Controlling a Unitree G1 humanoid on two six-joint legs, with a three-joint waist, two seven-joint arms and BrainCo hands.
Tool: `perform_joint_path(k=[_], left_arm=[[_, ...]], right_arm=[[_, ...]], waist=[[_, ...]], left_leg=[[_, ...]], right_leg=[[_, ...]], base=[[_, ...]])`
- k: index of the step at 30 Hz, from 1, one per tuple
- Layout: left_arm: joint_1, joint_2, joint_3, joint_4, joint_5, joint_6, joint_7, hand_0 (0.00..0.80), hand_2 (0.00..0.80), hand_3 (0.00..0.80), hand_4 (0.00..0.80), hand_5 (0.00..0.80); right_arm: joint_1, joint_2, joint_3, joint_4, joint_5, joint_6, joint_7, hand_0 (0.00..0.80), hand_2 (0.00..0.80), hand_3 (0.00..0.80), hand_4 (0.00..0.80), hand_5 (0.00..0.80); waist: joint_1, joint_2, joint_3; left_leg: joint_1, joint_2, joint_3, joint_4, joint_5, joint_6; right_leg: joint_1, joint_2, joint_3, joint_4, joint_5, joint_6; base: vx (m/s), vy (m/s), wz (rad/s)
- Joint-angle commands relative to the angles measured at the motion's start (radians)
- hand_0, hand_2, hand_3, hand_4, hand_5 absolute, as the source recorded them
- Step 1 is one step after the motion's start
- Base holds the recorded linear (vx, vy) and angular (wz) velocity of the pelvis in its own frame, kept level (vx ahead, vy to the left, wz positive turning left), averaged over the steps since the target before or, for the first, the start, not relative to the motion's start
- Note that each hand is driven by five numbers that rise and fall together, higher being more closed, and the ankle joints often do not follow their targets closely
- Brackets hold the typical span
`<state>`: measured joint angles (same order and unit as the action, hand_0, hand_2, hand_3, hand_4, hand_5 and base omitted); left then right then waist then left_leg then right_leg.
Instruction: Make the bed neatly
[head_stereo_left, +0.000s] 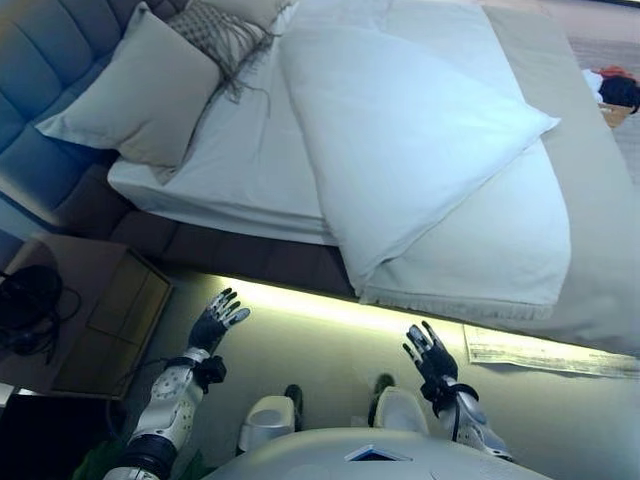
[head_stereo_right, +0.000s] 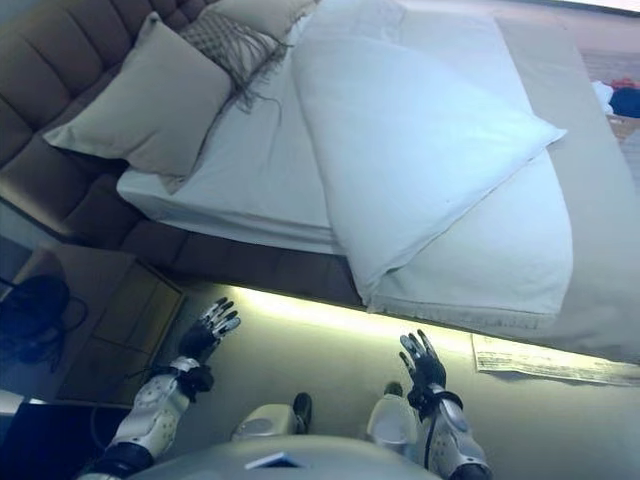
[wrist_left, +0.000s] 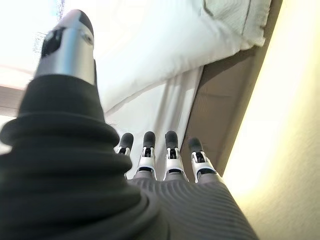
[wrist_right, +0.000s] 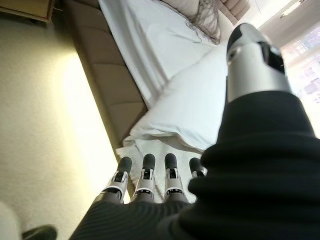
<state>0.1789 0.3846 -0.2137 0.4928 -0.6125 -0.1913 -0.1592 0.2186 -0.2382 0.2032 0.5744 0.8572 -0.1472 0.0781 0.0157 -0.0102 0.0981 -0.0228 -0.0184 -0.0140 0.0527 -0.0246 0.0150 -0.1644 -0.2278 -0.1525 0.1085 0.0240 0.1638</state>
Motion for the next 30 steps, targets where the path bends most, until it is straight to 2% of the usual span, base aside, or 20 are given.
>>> perform_joint_path(k=[1, 4, 9, 13, 15, 16, 18, 20, 22, 24, 26, 30], left_arm=[[-0.004, 0.013, 0.069, -0.069, -0.017, -0.053, -0.037, 0.000, 0.000, 0.000, 0.000, 0.000], [0.028, 0.016, 0.076, -0.093, -0.008, -0.039, -0.060, 0.000, 0.000, 0.000, 0.000, 0.000], [0.057, 0.011, 0.072, -0.114, -0.022, -0.032, -0.054, 0.000, 0.000, 0.000, 0.000, 0.000], [0.076, 0.013, 0.077, -0.104, -0.018, -0.043, -0.084, 0.000, 0.000, 0.000, 0.000, 0.000], [0.080, 0.010, 0.055, -0.109, -0.015, -0.053, -0.080, 0.000, 0.000, 0.000, 0.000, 0.000], [0.075, 0.007, 0.048, -0.107, -0.017, -0.053, -0.075, 0.000, 0.000, 0.000, 0.000, 0.000], [0.058, -0.003, 0.033, -0.094, -0.020, -0.060, -0.053, 0.000, 0.000, 0.000, 0.000, 0.000], [0.044, -0.013, 0.030, -0.077, -0.026, -0.072, -0.052, 0.000, 0.000, 0.000, 0.000, 0.000], [0.035, -0.016, 0.034, -0.067, -0.017, -0.074, -0.055, 0.000, 0.000, 0.000, 0.000, 0.000], [0.026, -0.017, 0.031, -0.059, -0.005, -0.080, -0.062, 0.000, 0.000, 0.000, 0.000, 0.000], [0.018, -0.015, 0.026, -0.058, 0.010, -0.079, -0.061, 0.000, 0.000, 0.000, 0.000, 0.000], [0.003, -0.017, 0.023, -0.071, 0.009, -0.051, -0.049, 0.000, 0.000, 0.000, 0.000, 0.000]], right_arm=[[0.004, 0.011, -0.012, -0.051, 0.006, -0.026, 0.027, 0.000, 0.000, 0.000, 0.000, 0.000], [0.034, 0.015, -0.030, -0.047, -0.002, -0.021, 0.036, 0.000, 0.000, 0.000, 0.000, 0.000], [0.046, -0.007, -0.017, -0.050, 0.003, 0.012, 0.028, 0.000, 0.000, 0.000, 0.000, 0.000], [0.044, -0.024, -0.014, -0.041, 0.019, 0.029, 0.031, 0.000, 0.000, 0.000, 0.000, 0.000], [0.043, -0.040, -0.022, -0.026, 0.036, 0.023, 0.028, 0.000, 0.000, 0.000, 0.000, 0.000], [0.039, -0.045, -0.026, -0.018, 0.039, 0.019, 0.027, 0.000, 0.000, 0.000, 0.000, 0.000], [0.026, -0.060, -0.032, 0.001, 0.045, 0.009, 0.031, 0.000, 0.000, 0.000, 0.000, 0.000], [0.017, -0.069, -0.042, 0.017, 0.035, 0.000, 0.043, 0.000, 0.000, 0.000, 0.000, 0.000], [0.009, -0.073, -0.050, 0.027, 0.041, -0.007, 0.046, 0.000, 0.000, 0.000, 0.000, 0.000], [0.004, -0.068, -0.054, 0.027, 0.058, -0.010, 0.047, 0.000, 0.000, 0.000, 0.000, 0.000], [0.003, -0.058, -0.052, 0.018, 0.064, -0.004, 0.039, 0.000, 0.000, 0.000, 0.000, 0.000], [0.030, -0.053, -0.033, -0.037, 0.062, 0.006, 0.000, 0.000, 0.000, 0.000, 0.000, 0.000]], waist=[[-0.017, -0.020, -0.008], [-0.017, -0.030, -0.012], [-0.012, -0.033, -0.036], [-0.021, -0.022, -0.047], [-0.020, -0.021, -0.049], [-0.020, -0.021, -0.049], [-0.024, -0.023, -0.049], [-0.029, -0.026, -0.042], [-0.030, -0.031, -0.027], [-0.026, -0.028, -0.014], [-0.018, -0.019, -0.006], [-0.004, 0.018, 0.007]], left_leg=[[0.143, -0.102, 0.020, 0.059, -0.177, 0.080], [0.172, -0.090, 0.000, 0.072, -0.200, 0.076], [0.208, -0.029, -0.009, 0.096, -0.202, 0.030], [0.205, 0.038, -0.021, 0.143, -0.102, -0.014], [0.170, 0.062, -0.048, 0.211, -0.001, -0.035], [0.156, 0.066, -0.053, 0.240, 0.025, -0.040], [0.120, 0.058, -0.055, 0.347, 0.079, -0.042], [0.063, 0.045, -0.040, 0.464, 0.105, -0.035], [-0.014, 0.061, -0.010, 0.556, 0.117, -0.023], [-0.055, 0.068, -0.010, 0.522, 0.113, -0.011], [-0.055, 0.074, -0.026, 0.405, 0.134, -0.015], [-0.069, 0.109, -0.058, 0.126, 0.208, -0.064]], right_leg=[[-0.085, -0.023, -0.007, -0.174, 0.285, 0.019], [-0.078, -0.037, -0.003, -0.140, 0.290, 0.026], [-0.021, -0.013, -0.012, -0.122, 0.240, 0.023], [0.004, 0.045, 0.022, -0.056, 0.157, -0.013], [0.033, 0.088, 0.026, -0.054, 0.119, -0.054], [0.044, 0.099, 0.019, -0.053, 0.105, -0.068], [0.061, 0.120, 0.012, -0.043, 0.070, -0.103], [0.073, 0.134, 0.017, -0.028, 0.042, -0.129], [0.083, 0.146, 0.023, -0.001, 0.015, -0.153], [0.090, 0.157, 0.033, 0.018, -0.003, -0.156], [0.106, 0.171, 0.044, 0.028, -0.023, -0.150], [0.150, 0.183, 0.046, 0.026, -0.067, -0.138]], base=[[0.358, -0.144, 0.34], [0.409, -0.176, 0.41], [0.413, -0.280, 0.27], [0.350, -0.338, 0.22], [0.301, -0.334, 0.06], [0.265, -0.318, 0.01], [0.226, -0.274, -0.08], [0.201, -0.253, -0.11], [0.186, -0.246, -0.13], [0.165, -0.114, -0.07], [0.203, -0.009, -0.15], [0.209, 0.080, 0.01]])
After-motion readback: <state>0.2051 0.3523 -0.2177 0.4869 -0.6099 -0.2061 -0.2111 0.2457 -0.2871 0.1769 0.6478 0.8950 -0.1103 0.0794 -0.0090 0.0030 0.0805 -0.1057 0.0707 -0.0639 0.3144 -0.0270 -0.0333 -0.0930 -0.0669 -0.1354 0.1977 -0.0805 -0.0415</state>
